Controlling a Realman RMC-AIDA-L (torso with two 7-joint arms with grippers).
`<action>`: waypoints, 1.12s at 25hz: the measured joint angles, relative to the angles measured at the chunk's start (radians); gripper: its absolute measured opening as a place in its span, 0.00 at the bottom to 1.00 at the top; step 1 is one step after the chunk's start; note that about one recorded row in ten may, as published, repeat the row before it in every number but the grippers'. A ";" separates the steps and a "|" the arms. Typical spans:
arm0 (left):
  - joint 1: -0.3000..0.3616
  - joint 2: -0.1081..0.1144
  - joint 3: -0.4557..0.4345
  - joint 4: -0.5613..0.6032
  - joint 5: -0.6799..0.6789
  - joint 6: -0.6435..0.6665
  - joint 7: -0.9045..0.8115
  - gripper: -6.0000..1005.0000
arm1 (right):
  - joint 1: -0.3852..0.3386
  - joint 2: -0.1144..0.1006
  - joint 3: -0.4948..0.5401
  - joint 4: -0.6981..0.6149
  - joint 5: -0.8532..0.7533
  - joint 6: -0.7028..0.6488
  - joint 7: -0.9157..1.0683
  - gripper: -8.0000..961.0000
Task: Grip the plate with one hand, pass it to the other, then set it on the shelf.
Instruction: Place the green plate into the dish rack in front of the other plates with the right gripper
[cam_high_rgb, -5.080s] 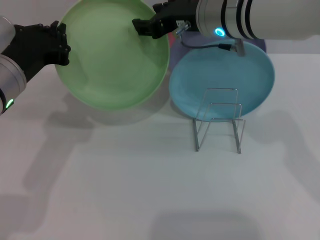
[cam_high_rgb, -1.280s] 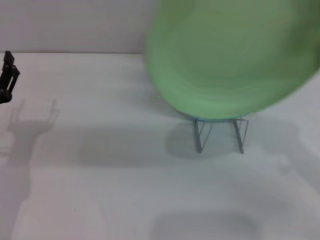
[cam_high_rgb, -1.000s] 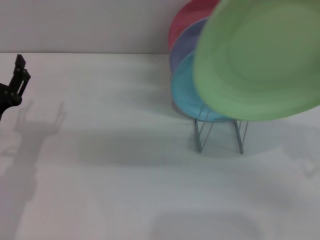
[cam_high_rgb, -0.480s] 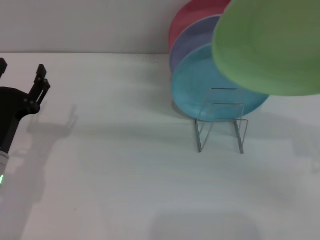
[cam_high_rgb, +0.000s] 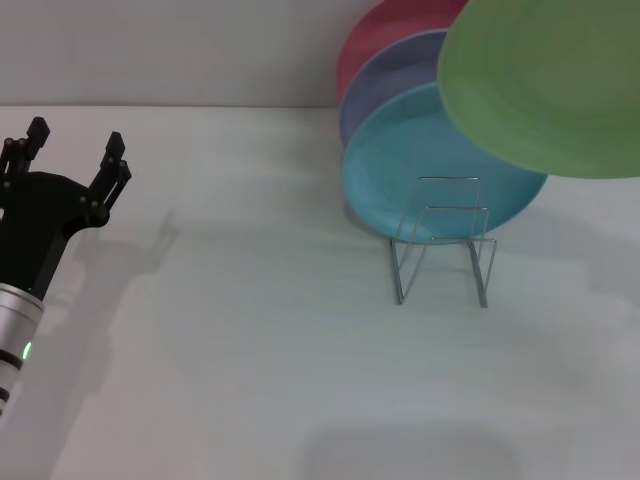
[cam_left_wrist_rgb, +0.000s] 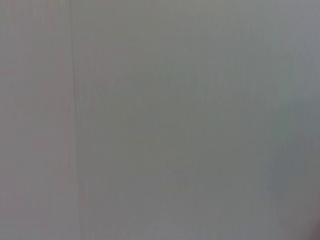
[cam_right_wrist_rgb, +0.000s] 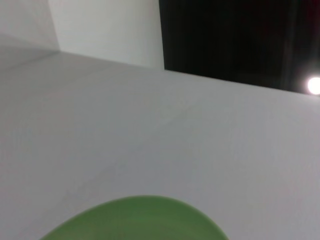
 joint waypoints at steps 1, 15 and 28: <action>-0.001 0.000 0.000 -0.001 0.000 -0.004 0.000 0.81 | 0.002 -0.001 0.000 0.000 0.001 0.017 -0.002 0.04; -0.005 -0.002 0.001 0.002 0.000 -0.033 0.002 0.81 | 0.027 -0.011 -0.020 -0.004 -0.001 0.139 0.054 0.04; -0.005 -0.003 0.028 0.005 -0.002 -0.034 0.001 0.81 | 0.026 -0.008 -0.045 -0.011 -0.009 0.193 0.077 0.04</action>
